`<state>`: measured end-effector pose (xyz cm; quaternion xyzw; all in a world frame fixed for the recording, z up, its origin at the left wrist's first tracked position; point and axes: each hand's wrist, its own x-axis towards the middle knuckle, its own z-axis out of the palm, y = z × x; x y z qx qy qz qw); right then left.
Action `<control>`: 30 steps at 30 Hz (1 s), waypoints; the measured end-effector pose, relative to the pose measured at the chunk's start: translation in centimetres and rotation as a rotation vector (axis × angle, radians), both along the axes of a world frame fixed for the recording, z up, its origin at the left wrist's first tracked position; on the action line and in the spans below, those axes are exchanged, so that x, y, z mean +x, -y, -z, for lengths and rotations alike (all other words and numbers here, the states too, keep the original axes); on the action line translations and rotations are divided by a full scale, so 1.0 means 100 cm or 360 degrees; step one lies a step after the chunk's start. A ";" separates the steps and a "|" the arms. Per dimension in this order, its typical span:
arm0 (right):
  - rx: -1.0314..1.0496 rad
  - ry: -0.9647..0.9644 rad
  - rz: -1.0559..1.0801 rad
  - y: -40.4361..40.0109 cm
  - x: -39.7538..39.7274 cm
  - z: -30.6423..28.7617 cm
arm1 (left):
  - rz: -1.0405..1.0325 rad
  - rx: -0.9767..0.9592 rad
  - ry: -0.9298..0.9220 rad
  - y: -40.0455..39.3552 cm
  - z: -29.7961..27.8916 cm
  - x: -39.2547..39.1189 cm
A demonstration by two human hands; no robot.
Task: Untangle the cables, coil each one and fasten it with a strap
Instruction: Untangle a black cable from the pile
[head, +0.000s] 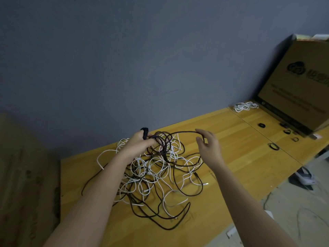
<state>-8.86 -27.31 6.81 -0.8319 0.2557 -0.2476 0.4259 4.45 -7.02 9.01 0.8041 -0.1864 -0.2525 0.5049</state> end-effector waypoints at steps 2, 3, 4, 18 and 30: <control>0.0072 -0.0003 -0.0029 -0.002 0.002 0.001 | -0.0091 -0.0136 -0.0005 0.004 -0.009 0.000; 0.0094 -0.0010 -0.0053 -0.003 0.003 0.000 | -0.0112 -0.0209 -0.0013 0.007 -0.014 0.000; 0.0109 -0.0016 -0.0077 -0.004 0.004 -0.003 | -0.0122 -0.0275 -0.0019 0.010 -0.022 0.000; 0.0440 -0.0021 -0.0453 0.004 0.063 -0.125 | -0.0177 -0.0877 0.0410 0.055 -0.185 0.027; 0.0334 0.0644 -0.0072 0.004 0.094 -0.228 | -0.0321 -0.1170 0.0656 0.051 -0.281 0.044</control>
